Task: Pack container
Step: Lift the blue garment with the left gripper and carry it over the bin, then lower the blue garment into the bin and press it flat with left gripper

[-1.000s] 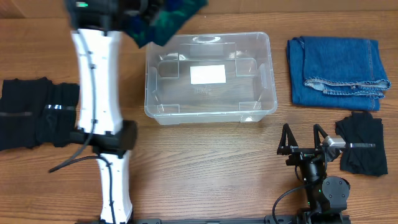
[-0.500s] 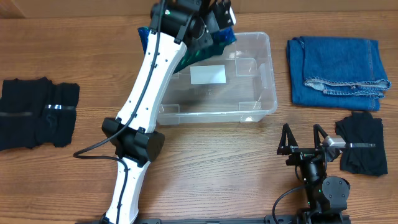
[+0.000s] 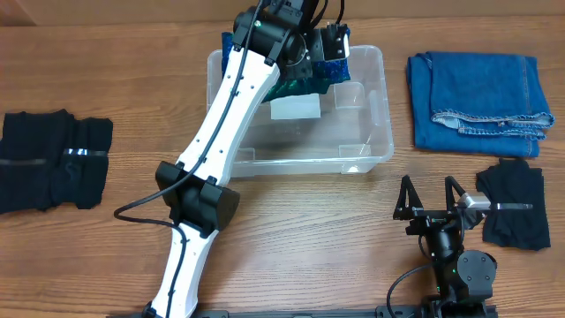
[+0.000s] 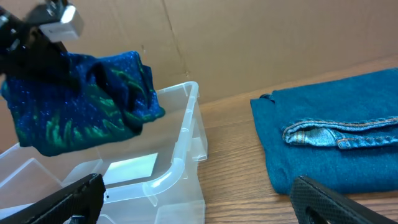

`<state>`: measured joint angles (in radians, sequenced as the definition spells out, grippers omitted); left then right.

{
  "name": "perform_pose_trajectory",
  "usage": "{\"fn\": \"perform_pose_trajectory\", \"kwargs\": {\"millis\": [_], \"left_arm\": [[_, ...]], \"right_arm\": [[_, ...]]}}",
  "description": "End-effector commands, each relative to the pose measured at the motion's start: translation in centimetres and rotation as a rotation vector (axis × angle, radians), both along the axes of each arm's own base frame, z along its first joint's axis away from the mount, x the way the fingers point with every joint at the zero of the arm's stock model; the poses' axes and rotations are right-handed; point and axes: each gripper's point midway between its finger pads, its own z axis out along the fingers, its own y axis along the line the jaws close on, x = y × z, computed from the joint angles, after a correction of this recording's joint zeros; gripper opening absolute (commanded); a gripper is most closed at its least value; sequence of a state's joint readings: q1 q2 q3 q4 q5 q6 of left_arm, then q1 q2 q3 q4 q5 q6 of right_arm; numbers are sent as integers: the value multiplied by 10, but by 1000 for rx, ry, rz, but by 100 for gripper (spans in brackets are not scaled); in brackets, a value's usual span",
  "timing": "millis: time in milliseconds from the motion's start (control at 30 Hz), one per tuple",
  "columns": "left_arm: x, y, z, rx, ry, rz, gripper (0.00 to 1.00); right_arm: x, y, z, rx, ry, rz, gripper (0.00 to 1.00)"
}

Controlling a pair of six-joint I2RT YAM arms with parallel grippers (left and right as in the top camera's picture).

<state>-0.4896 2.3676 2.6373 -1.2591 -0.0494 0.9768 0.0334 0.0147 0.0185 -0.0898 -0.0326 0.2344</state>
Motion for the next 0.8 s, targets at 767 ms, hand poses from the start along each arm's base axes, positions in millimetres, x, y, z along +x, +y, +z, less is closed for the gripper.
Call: {"fn": "perform_pose_trajectory", "kwargs": {"millis": [767], "left_arm": [[38, 2, -57, -2, 4, 187, 4]], "right_arm": [[0, -3, -1, -7, -7, -15, 100]]}}
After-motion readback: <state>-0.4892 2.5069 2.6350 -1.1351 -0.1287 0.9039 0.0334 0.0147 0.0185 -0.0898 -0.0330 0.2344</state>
